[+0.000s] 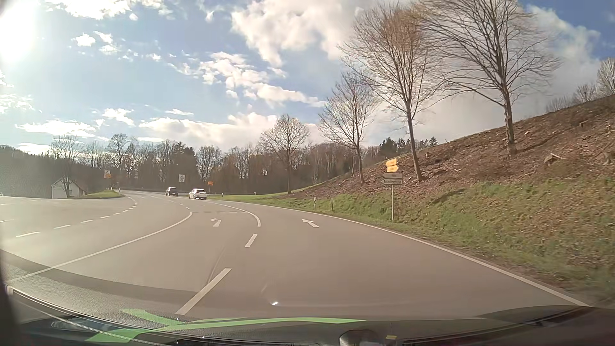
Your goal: Follow the waypoints while adhering to traffic rules and regulations
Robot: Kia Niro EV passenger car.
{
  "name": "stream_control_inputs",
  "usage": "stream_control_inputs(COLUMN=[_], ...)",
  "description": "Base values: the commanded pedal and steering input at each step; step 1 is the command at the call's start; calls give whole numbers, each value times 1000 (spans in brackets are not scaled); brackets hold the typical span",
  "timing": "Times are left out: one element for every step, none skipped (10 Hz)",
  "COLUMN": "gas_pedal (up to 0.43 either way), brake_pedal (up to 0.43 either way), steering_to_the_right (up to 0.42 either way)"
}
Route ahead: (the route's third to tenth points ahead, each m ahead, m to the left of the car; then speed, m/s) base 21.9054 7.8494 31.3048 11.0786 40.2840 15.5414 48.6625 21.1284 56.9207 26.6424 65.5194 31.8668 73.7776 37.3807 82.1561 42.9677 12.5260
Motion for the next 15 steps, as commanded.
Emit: stream_control_inputs(gas_pedal=[177, 177, 169, 169, 169, 169, 169, 157, 150, 150, 138, 138, 138, 138, 138], brake_pedal=[0, 0, 0, 0, 0, 0, 0, 0, 0, 0, 0, 0, 0, 0, 0], steering_to_the_right=[-51, -51, -51, -51, -51, -51, -51, -52, -53, -54, -55, -56, -58, -59, -60])
